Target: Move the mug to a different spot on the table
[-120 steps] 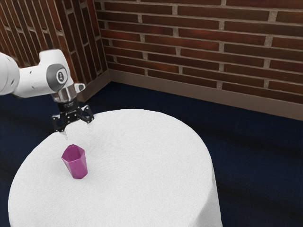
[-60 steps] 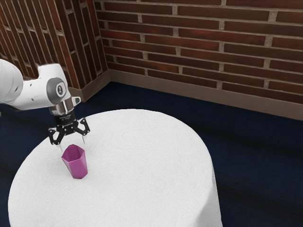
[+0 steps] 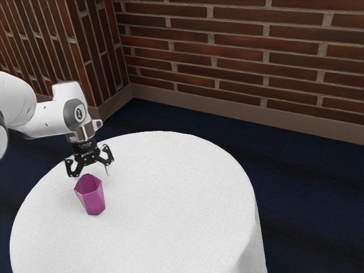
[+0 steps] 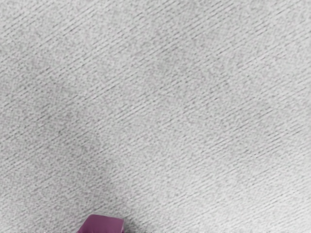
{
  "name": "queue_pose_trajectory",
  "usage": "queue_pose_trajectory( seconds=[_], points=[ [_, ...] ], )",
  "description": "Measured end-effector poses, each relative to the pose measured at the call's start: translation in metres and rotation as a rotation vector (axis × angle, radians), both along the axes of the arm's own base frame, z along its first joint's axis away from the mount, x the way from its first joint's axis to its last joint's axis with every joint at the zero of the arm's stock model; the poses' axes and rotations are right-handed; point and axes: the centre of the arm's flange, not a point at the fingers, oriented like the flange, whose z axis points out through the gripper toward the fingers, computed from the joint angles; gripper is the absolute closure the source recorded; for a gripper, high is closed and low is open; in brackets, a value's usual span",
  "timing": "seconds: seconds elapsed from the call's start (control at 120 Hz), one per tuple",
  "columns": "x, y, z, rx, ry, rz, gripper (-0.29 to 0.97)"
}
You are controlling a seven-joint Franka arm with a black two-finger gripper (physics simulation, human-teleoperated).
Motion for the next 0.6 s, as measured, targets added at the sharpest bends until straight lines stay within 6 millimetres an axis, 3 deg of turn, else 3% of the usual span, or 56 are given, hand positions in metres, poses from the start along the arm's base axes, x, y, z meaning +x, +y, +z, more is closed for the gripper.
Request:
queue_pose_trajectory(
  seconds=[0.233,0.6],
  points=[
    [0.0,-0.012,-0.007,-0.005,0.003,-0.01,0.0],
    [-0.005,-0.011,-0.017,0.006,-0.002,-0.052,0.0]
  ],
)
